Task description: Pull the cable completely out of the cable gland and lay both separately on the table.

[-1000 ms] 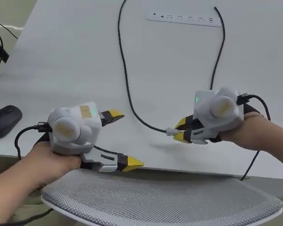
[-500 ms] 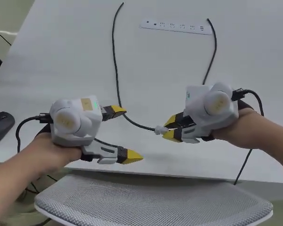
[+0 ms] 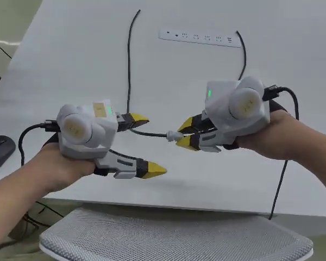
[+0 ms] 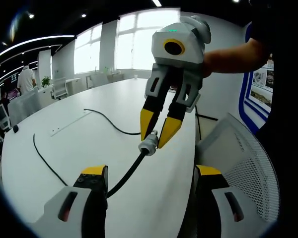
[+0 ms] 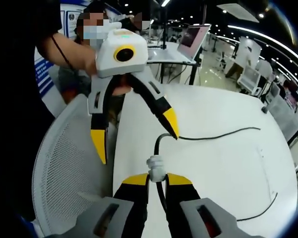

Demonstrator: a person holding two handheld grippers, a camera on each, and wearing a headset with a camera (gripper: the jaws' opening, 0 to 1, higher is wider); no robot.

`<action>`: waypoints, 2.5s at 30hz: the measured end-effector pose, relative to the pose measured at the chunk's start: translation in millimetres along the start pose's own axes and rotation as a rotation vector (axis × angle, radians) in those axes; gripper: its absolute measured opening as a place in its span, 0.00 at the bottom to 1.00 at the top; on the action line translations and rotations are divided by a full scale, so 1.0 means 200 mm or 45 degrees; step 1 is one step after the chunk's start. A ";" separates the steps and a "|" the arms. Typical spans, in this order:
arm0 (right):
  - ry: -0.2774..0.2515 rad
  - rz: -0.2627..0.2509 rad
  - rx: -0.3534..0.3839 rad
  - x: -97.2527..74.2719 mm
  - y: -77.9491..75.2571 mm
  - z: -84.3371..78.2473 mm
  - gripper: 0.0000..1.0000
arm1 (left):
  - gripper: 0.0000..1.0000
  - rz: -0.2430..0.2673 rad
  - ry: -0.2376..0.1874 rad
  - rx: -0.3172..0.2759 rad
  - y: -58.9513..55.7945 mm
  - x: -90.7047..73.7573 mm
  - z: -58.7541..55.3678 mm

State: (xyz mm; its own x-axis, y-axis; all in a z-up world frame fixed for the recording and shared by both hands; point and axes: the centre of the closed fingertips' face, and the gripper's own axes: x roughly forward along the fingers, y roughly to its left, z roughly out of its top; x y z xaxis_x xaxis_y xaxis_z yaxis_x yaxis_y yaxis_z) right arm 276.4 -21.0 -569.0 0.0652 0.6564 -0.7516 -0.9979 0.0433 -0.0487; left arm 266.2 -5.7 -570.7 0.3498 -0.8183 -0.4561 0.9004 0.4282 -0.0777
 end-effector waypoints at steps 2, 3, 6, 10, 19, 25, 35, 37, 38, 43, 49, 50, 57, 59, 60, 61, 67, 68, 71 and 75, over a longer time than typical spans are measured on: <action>-0.001 0.001 -0.001 0.00 0.00 0.01 0.07 | 0.69 0.004 -0.004 0.005 0.01 0.01 0.01; 0.002 0.002 -0.011 0.00 0.00 0.02 0.07 | 0.69 0.005 -0.015 0.009 0.02 0.01 0.03; 0.003 0.013 -0.022 0.00 0.01 0.03 0.07 | 0.66 -0.004 -0.051 0.024 0.02 0.02 0.07; -0.010 0.012 -0.038 -0.01 0.00 0.06 0.07 | 0.61 -0.030 -0.050 0.036 0.03 0.05 0.09; -0.005 0.012 -0.050 -0.02 -0.02 0.07 0.07 | 0.42 -0.078 -0.056 0.039 0.06 0.04 0.11; 0.008 0.021 -0.074 -0.02 -0.03 0.05 0.07 | 0.34 -0.111 -0.064 0.052 0.05 0.05 0.11; 0.014 0.018 -0.177 -0.01 -0.04 0.04 0.07 | 0.22 -0.165 -0.102 -0.020 0.04 0.06 0.12; 0.016 0.016 -0.199 -0.01 -0.04 0.04 0.07 | 0.20 -0.179 -0.115 -0.037 0.04 0.06 0.13; 0.016 0.015 -0.205 -0.01 -0.04 0.04 0.07 | 0.20 -0.178 -0.112 -0.041 0.04 0.06 0.13; 0.017 0.013 -0.246 -0.01 -0.03 0.03 0.07 | 0.17 -0.190 -0.107 -0.050 0.04 0.06 0.12; 0.015 -0.001 -0.301 0.00 -0.03 0.02 0.07 | 0.17 -0.202 -0.121 -0.094 0.04 0.06 0.12; 0.017 0.000 -0.296 0.00 -0.03 0.02 0.07 | 0.17 -0.203 -0.120 -0.098 0.04 0.07 0.12; 0.003 -0.010 -0.304 0.00 -0.03 0.03 0.07 | 0.17 -0.211 -0.145 -0.136 0.04 0.06 0.13; -0.004 -0.007 -0.297 -0.01 -0.02 0.03 0.07 | 0.17 -0.213 -0.150 -0.144 0.04 0.06 0.13; -0.007 -0.009 -0.295 -0.01 -0.02 0.03 0.07 | 0.17 -0.211 -0.156 -0.146 0.04 0.06 0.13; -0.015 -0.007 -0.292 -0.01 -0.02 0.04 0.07 | 0.16 -0.209 -0.166 -0.131 0.03 0.05 0.14; -0.053 0.010 -0.295 -0.03 0.00 0.04 0.07 | 0.15 -0.209 -0.182 -0.097 0.01 0.05 0.15; -0.053 0.007 -0.308 -0.03 0.00 0.04 0.07 | 0.15 -0.210 -0.179 -0.096 0.01 0.05 0.15; -0.049 0.006 -0.311 -0.03 0.00 0.03 0.08 | 0.15 -0.210 -0.161 -0.087 0.00 0.05 0.15; -0.053 0.009 -0.178 -0.03 0.01 0.03 0.09 | 0.15 -0.200 -0.147 -0.066 -0.01 0.06 0.14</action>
State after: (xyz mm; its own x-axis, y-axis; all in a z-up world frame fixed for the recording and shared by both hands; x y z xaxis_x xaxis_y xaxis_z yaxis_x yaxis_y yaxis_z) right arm 274.4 -20.3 -561.8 0.0551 0.6872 -0.7244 -0.9884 -0.0651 -0.1369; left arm 276.5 -26.5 -550.6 0.2365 -0.9138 -0.3301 0.9327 0.3087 -0.1866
